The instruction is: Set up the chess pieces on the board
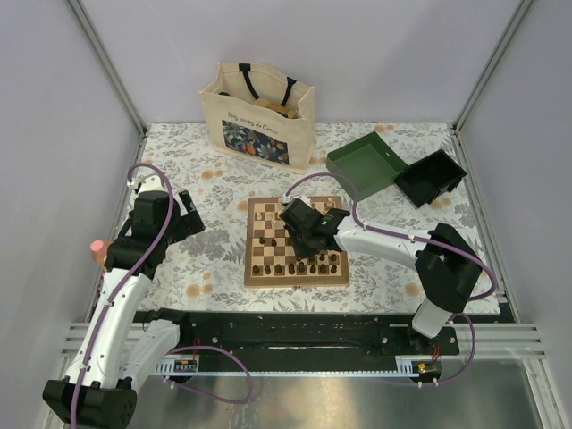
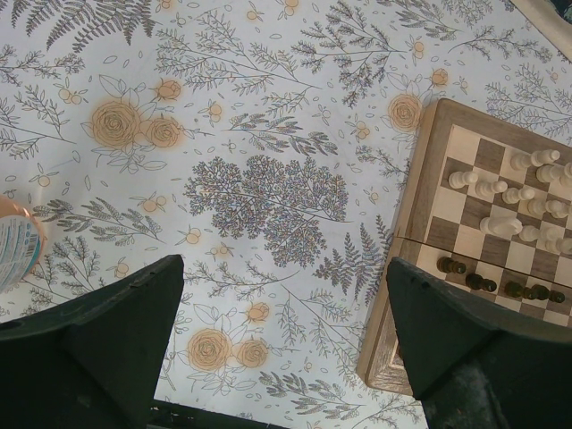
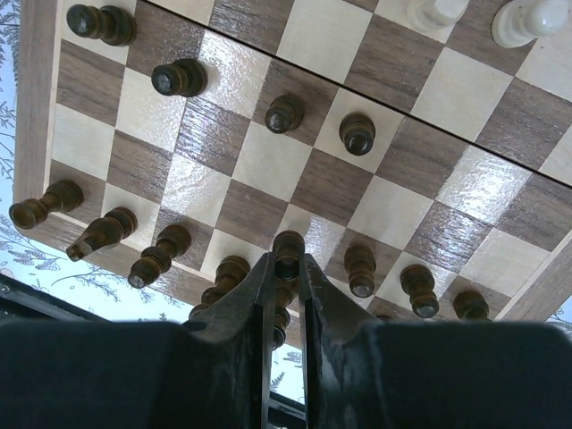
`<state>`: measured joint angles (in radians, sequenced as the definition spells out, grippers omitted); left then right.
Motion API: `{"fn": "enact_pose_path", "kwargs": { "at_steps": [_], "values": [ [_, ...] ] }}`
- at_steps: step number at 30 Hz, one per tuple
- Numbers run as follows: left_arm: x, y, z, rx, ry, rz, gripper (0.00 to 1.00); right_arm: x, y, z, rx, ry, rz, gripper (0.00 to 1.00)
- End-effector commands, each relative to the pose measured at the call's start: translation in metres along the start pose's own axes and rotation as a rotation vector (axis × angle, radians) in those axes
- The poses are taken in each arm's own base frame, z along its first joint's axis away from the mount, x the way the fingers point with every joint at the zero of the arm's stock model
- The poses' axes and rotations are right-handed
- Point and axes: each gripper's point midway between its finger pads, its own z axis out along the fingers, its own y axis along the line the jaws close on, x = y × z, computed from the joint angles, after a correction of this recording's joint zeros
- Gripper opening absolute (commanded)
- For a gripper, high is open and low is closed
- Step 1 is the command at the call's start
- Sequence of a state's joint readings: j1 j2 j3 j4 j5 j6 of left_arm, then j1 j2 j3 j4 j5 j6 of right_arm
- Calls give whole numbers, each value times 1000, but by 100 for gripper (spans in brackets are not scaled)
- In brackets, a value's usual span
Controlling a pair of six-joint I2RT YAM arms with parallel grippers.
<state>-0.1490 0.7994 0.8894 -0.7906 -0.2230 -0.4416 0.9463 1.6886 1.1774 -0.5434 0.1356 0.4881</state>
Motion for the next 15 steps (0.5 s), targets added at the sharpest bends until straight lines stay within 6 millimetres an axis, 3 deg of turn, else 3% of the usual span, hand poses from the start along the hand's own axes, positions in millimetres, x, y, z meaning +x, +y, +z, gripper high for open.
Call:
{"fn": "enact_pose_path", "kwargs": {
  "at_steps": [1,15],
  "values": [
    [-9,-5,2,24,-39,-8,99,8,1,3,4,18,-2,20],
    [-10,-4,2,23,-40,-9,99,6,-4,10,38,19,-13,21]
  ]
}}
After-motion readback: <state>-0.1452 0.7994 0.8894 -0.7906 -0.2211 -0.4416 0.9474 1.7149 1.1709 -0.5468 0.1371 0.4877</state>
